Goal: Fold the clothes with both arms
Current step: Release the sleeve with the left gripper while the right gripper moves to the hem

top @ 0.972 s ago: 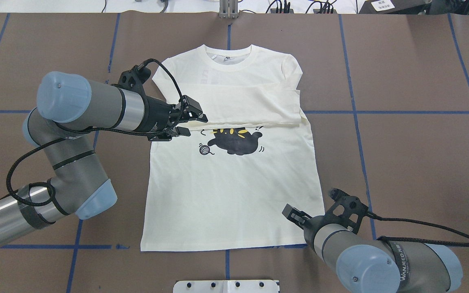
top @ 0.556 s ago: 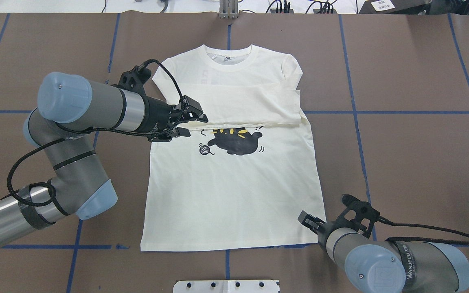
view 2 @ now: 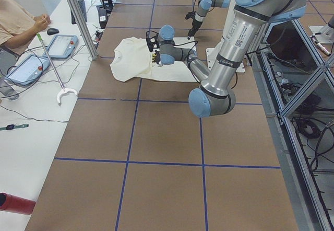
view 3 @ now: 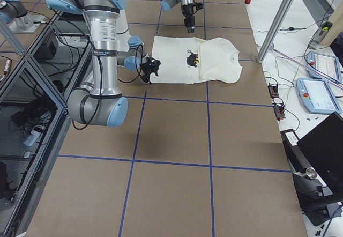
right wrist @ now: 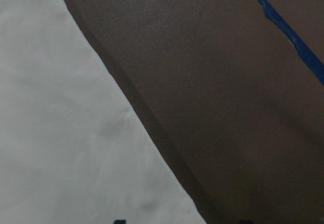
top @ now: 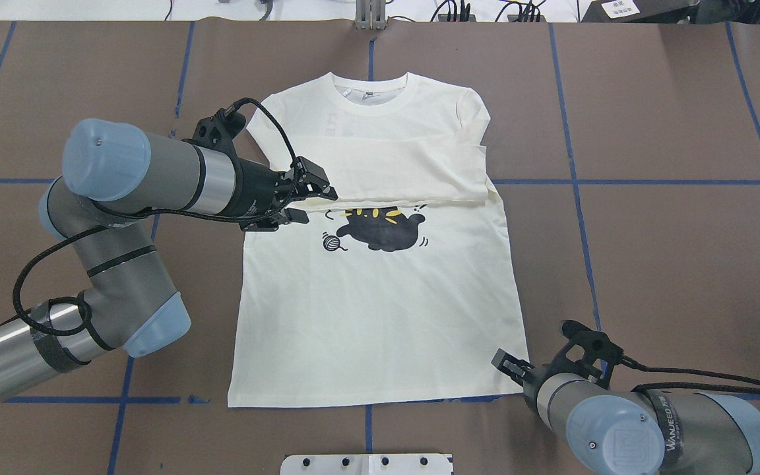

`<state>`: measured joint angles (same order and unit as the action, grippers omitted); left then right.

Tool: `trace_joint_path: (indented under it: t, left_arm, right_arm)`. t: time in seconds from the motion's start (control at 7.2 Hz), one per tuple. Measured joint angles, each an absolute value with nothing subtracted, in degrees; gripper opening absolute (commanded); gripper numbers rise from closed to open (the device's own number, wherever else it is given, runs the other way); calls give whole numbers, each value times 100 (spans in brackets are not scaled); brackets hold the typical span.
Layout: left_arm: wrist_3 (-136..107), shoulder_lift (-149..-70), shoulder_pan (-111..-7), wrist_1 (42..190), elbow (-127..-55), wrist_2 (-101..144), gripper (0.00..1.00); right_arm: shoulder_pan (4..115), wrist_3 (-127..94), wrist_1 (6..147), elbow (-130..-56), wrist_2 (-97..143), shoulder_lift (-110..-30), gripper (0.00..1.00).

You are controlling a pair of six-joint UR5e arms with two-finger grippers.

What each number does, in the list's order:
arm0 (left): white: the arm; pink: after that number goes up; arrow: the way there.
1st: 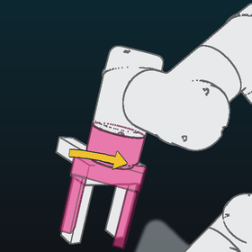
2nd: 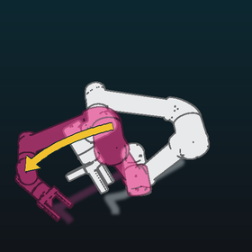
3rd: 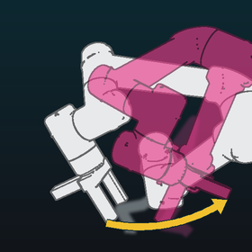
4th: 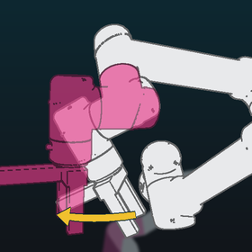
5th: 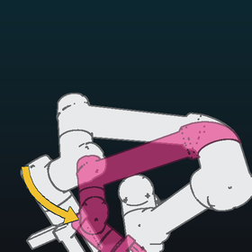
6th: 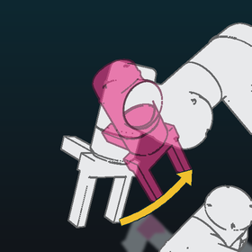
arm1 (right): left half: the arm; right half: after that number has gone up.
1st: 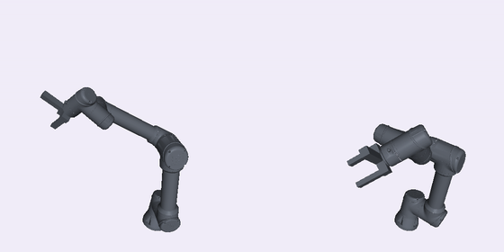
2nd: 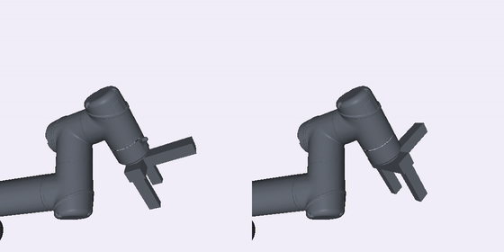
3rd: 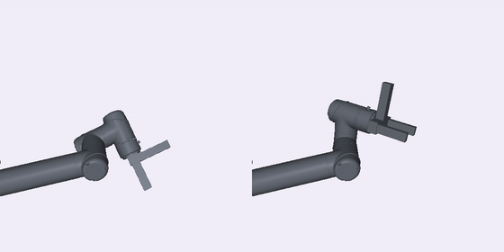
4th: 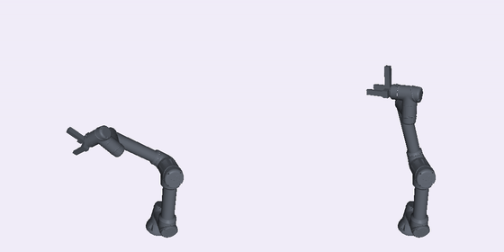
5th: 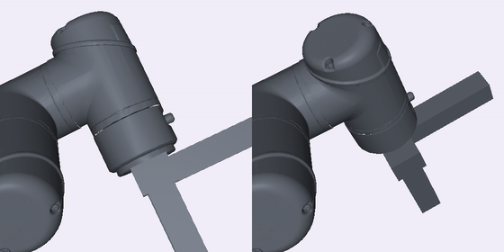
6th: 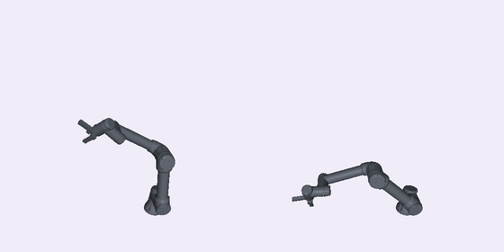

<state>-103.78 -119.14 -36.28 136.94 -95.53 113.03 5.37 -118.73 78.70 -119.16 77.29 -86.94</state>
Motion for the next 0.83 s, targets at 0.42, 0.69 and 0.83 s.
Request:
trace_joint_path:
  t: [0.42,0.69,0.83]
  left_arm:
    - [-10364,-11888,-3615,13715,-9507,11303,70]
    - [-10365,-11902,-3613,13719,-9482,11303,70]
    - [-10380,-11913,-3613,13718,-9492,11301,71]
  right_arm:
    - [517,-11880,7861,-11940,7786,-8702,0]
    - [424,-11958,7852,-12023,7793,-8704,0]
    - [356,-12013,7852,-12107,7788,-8710,0]
